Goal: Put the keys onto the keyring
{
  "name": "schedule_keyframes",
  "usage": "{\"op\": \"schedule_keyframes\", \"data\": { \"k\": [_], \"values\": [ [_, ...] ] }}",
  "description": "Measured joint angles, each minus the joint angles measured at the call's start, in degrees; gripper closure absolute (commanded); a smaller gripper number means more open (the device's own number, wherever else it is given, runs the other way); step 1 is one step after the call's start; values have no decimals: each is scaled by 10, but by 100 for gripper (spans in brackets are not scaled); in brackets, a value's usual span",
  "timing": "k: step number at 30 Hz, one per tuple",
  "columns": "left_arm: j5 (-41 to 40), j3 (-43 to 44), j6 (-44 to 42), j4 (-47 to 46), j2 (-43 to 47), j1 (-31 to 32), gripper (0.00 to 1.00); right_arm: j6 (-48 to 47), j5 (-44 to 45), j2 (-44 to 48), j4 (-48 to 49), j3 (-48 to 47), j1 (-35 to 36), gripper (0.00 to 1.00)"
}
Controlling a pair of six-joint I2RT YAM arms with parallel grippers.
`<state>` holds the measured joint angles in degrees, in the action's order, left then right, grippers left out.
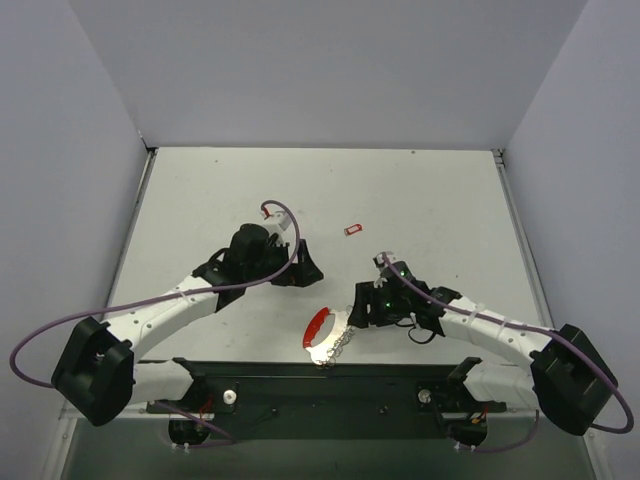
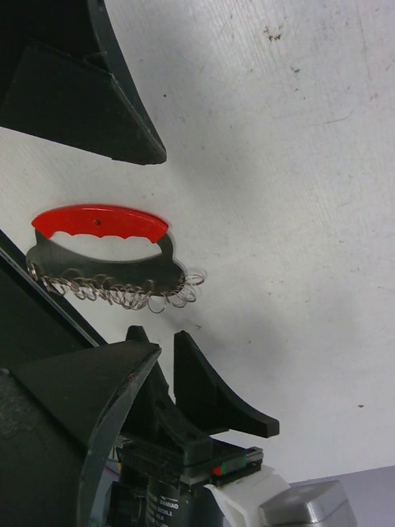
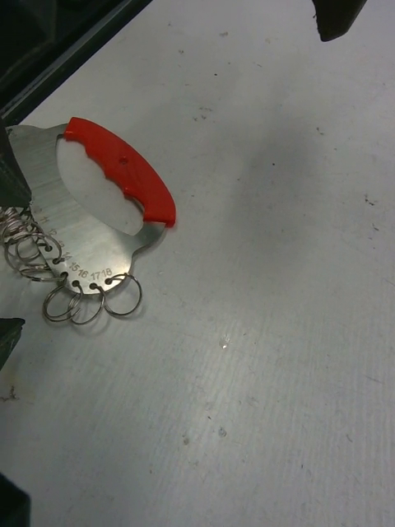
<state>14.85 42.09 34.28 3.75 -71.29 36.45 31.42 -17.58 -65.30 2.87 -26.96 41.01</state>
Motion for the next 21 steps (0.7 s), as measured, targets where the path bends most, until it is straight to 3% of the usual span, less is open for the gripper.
{"op": "schedule_keyframes", "data": {
  "k": [4, 13, 21],
  "values": [
    [-13, 12, -3, 12, -5, 2, 3, -2, 21, -17, -27, -22, 36, 48],
    [-68, 17, -15, 91, -23, -2, 3, -34, 139, -74, -92, -130, 188, 53],
    [-74, 18, -19, 119, -23, -43, 3, -36, 209, -144, -129, -150, 247, 60]
  ]
}}
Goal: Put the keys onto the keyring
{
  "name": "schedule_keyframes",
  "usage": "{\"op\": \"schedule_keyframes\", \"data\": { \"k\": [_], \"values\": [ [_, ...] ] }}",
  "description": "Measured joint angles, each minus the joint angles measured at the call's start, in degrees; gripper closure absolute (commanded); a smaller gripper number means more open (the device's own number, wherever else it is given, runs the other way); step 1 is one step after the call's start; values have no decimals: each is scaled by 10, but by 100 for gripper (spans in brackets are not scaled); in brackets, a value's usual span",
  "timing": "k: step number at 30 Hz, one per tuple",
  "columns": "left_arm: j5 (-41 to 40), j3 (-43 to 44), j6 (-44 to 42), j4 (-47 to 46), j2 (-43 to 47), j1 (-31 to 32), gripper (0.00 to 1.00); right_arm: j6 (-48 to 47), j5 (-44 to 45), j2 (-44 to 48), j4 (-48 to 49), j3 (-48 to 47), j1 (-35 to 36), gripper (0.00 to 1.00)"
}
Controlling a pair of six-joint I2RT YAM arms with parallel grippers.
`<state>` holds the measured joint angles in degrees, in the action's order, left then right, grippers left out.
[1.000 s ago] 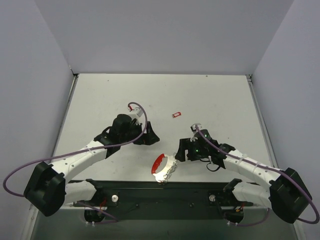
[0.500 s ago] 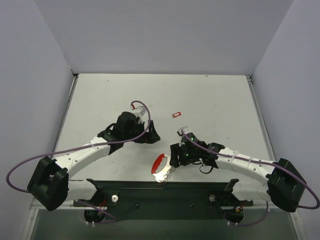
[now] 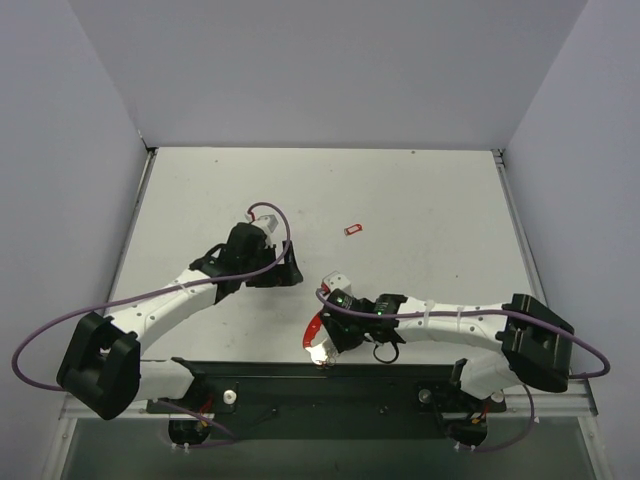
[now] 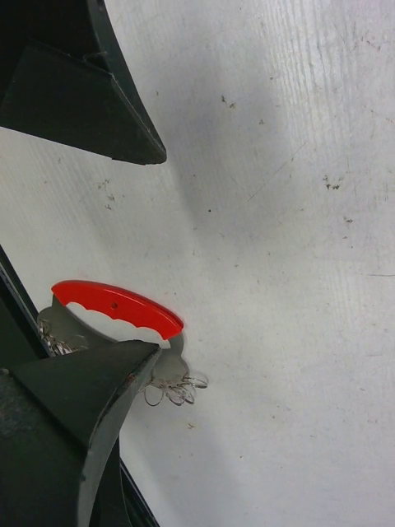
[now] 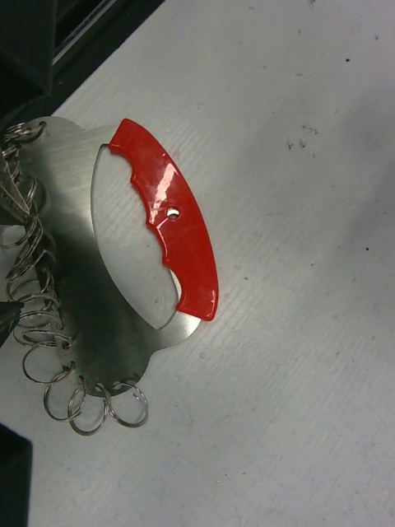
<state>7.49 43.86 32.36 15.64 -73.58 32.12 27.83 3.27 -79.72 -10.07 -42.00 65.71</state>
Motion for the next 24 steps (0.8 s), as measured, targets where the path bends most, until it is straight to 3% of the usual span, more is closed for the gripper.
{"op": "schedule_keyframes", "data": {
  "k": [11, 18, 24],
  "values": [
    [3, -17, 0, 2, 1, -3, 3, 4, 49, -31, -18, -13, 11, 75],
    [3, -17, 0, 3, 1, -3, 3, 6, 50, -45, -18, -13, 12, 74],
    [3, -17, -1, 4, 1, -3, 3, 6, 50, 0, -17, -13, 15, 71]
  ]
}}
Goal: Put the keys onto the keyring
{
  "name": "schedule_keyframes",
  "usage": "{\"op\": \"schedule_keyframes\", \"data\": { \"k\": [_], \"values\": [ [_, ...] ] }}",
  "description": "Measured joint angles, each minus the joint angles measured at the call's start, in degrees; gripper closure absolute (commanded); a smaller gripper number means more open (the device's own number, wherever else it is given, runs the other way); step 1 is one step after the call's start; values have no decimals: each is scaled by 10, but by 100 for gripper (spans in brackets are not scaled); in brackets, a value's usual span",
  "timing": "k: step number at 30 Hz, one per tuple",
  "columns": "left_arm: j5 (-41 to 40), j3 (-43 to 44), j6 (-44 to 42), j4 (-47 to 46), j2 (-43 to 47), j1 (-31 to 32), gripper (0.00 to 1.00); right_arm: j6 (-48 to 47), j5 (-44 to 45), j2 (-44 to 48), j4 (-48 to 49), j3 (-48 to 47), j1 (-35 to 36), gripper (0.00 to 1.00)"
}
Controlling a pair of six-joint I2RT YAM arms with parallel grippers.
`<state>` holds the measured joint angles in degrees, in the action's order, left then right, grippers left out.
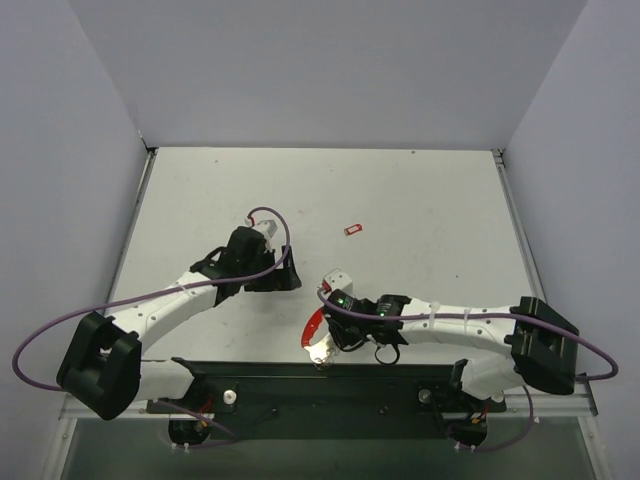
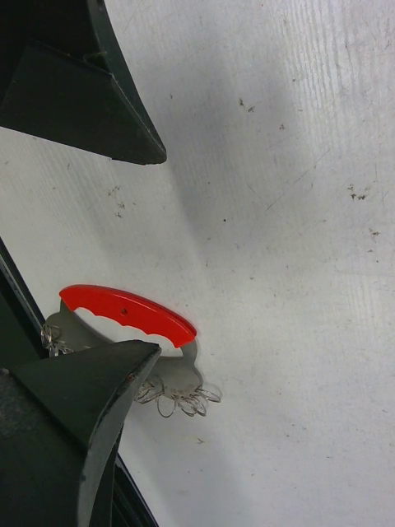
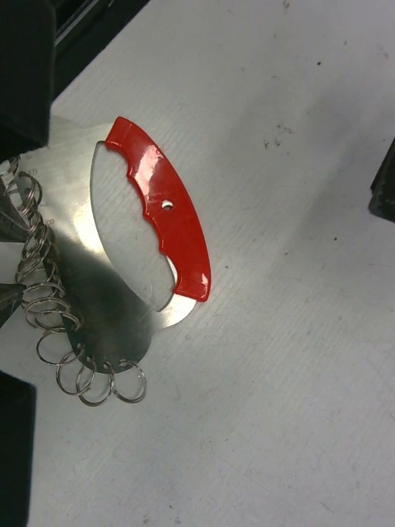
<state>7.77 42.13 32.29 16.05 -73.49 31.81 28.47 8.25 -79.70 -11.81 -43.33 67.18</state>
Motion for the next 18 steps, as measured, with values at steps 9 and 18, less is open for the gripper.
{"op": "schedule_keyframes", "data": {
  "k": [9, 18],
  "values": [
    [2, -5, 0, 0, 0, 0, 3, -9, -58, 31, 31, 5, 10, 66],
    [2, -9, 0, 0, 0, 0, 2, 3, -146, -14, 52, 8, 25, 66]
  ]
}}
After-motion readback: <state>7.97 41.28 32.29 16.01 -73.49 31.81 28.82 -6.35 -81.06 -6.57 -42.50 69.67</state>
